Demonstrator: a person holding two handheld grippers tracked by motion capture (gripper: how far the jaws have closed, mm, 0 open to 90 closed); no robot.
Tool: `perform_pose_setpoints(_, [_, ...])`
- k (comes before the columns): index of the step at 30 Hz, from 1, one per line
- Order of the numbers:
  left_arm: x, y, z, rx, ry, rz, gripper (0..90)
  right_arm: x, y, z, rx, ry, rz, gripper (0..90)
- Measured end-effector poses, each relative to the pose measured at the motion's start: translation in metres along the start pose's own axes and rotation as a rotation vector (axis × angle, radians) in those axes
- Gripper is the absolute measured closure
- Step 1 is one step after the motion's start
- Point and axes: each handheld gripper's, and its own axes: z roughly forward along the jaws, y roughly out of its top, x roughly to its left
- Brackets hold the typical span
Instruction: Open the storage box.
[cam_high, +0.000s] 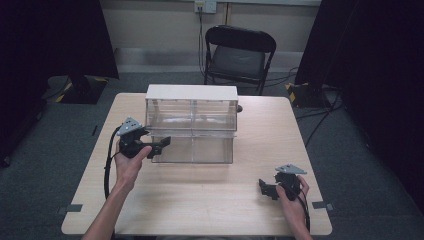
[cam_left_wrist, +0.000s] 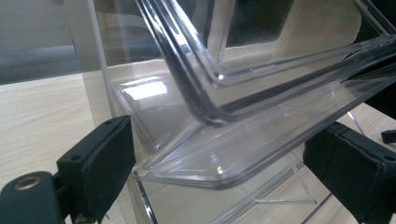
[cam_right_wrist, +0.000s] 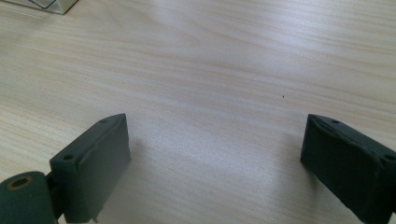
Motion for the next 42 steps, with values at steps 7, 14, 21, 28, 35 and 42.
perform_pose_setpoints(7, [-0.0005,0.0005,-0.0001,0.002,0.001,-0.001,9.2,0.0001,0.0000,0.0000,0.000,0.000,0.001,7.3])
perform_pose_setpoints(14, [-0.0007,0.0005,-0.0001,0.001,0.004,-0.001,9.2,0.0000,0.0000,0.0000,0.000,0.000,0.000,7.3])
perform_pose_setpoints(21, [-0.0009,0.0005,-0.0001,0.002,0.004,-0.001,9.3,0.0000,0.0000,0.0000,0.000,0.000,0.000,7.3])
perform_pose_setpoints(28, [-0.0009,0.0008,-0.0002,0.007,0.005,0.004,9.6,0.0000,0.0000,0.0000,0.000,0.000,0.000,7.3])
perform_pose_setpoints(35, [-0.0008,0.0010,-0.0001,0.007,0.004,0.006,9.6,0.0000,0.0000,0.0000,0.000,0.000,0.000,7.3])
perform_pose_setpoints(42, [-0.0013,0.0009,0.0000,0.006,0.008,0.005,9.9,0.0000,0.0000,0.0000,0.000,0.000,0.000,7.4])
